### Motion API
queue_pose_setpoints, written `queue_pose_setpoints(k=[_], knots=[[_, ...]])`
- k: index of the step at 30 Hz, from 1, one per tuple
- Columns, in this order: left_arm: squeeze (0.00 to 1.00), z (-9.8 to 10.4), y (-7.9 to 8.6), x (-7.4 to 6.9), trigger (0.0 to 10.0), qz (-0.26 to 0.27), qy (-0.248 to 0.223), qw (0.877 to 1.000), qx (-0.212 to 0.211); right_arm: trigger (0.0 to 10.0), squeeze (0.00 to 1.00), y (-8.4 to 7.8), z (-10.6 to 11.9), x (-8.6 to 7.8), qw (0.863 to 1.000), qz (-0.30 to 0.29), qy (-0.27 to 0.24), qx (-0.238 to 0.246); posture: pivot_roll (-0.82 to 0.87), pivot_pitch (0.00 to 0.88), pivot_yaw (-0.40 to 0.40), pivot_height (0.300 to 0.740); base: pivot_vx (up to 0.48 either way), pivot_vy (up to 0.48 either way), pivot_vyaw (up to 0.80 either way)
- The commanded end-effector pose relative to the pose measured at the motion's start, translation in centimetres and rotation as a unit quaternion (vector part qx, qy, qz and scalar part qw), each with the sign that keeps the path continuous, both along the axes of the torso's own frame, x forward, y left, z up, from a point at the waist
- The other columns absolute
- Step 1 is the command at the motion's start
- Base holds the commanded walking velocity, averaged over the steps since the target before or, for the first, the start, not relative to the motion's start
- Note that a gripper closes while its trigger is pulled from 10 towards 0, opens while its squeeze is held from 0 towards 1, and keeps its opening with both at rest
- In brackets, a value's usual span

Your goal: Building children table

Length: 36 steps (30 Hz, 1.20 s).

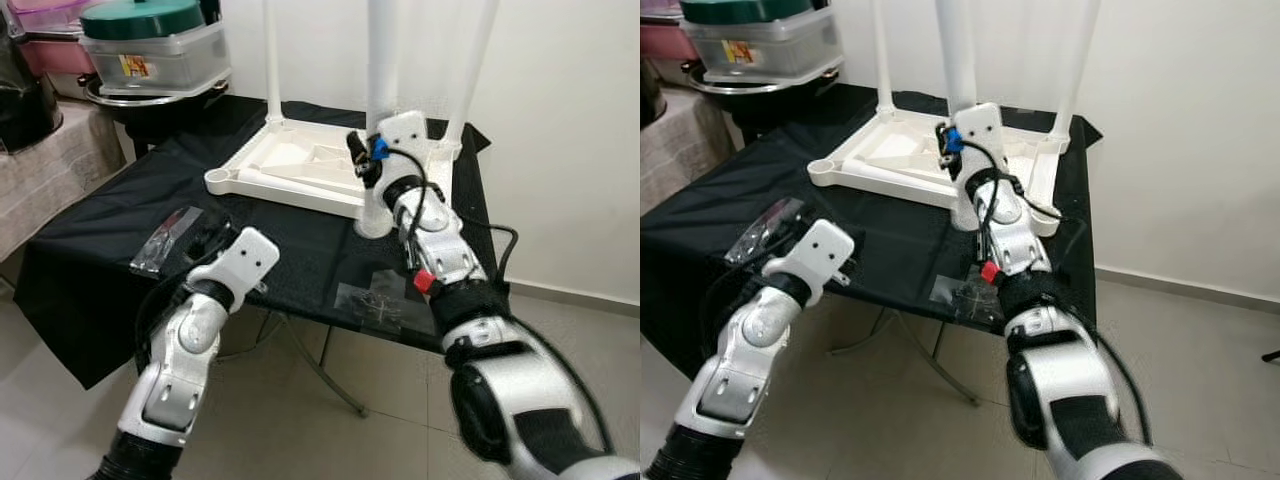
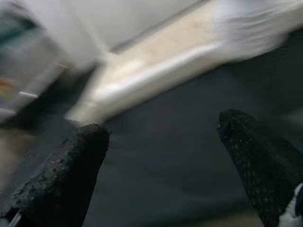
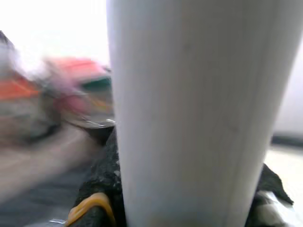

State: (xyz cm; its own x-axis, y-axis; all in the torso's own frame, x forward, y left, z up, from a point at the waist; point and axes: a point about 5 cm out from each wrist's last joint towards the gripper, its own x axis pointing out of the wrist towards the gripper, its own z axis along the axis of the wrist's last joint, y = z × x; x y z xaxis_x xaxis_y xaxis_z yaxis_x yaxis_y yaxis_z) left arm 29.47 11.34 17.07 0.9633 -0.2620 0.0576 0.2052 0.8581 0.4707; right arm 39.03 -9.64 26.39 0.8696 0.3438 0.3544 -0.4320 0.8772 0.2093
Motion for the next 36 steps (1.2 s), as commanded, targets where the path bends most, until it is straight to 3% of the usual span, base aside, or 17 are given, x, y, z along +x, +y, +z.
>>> queue_pose_setpoints(k=[1,5,9,14,19,29,32,33,34,36], knots=[[0.00,0.0,-0.8,-0.5,10.0,-0.031,0.009,0.999,-0.014,0.0,0.00,-0.1,0.1,-0.7,0.995,0.058,0.017,0.081,0.09,0.006,-0.059,0.740,0.000,0.000,0.00],[0.00,0.1,-1.5,-0.7,10.0,-0.052,0.013,0.998,-0.028,0.0,0.00,0.1,-0.3,-1.4,0.988,0.096,0.028,0.120,0.09,0.004,-0.059,0.740,0.000,0.000,0.00],[0.00,0.6,-2.2,-1.2,10.0,-0.076,0.013,0.996,-0.051,0.0,0.00,0.1,-1.4,-2.8,0.982,0.135,0.025,0.127,0.09,0.000,-0.057,0.740,0.000,0.000,0.00],[0.00,0.6,-2.3,-1.3,10.0,-0.084,0.019,0.995,-0.050,0.0,0.00,0.0,-2.3,-4.0,0.975,0.171,0.029,0.136,0.09,0.000,-0.056,0.740,0.000,0.000,0.00],[0.00,0.7,-2.3,-1.4,10.0,-0.080,0.012,0.996,-0.032,0.0,0.00,0.1,-2.9,-6.4,0.954,0.247,0.046,0.164,0.08,0.000,-0.050,0.740,0.000,0.000,0.00],[0.00,0.6,-2.6,-1.5,10.0,-0.084,0.014,0.996,-0.023,0.0,0.00,0.1,-3.0,-7.3,0.949,0.258,0.049,0.176,0.08,0.000,-0.045,0.740,0.000,0.000,0.00],[0.00,1.0,-2.3,-1.3,10.0,-0.069,0.003,0.997,-0.033,0.0,0.00,-0.1,-3.0,-7.3,0.950,0.252,0.054,0.174,0.08,0.000,-0.044,0.740,0.000,0.000,0.00],[0.00,1.2,-1.9,-1.1,10.0,-0.055,-0.004,0.998,-0.037,0.0,0.00,-0.4,-3.1,-7.0,0.958,0.226,0.059,0.164,0.08,0.000,-0.045,0.740,0.000,0.000,0.00],[0.00,1.4,-1.3,-1.1,10.0,-0.039,-0.010,0.998,-0.046,9.6,0.00,-0.9,-3.2,-6.6,0.966,0.197,0.064,0.157,0.08,0.000,-0.046,0.740,0.000,0.000,0.00],[0.00,1.5,-0.5,-1.0,10.0,-0.016,-0.019,0.998,-0.054,10.0,0.00,-1.6,-3.3,-6.1,0.976,0.152,0.067,0.139,0.08,0.000,-0.046,0.740,0.000,0.000,0.00]])
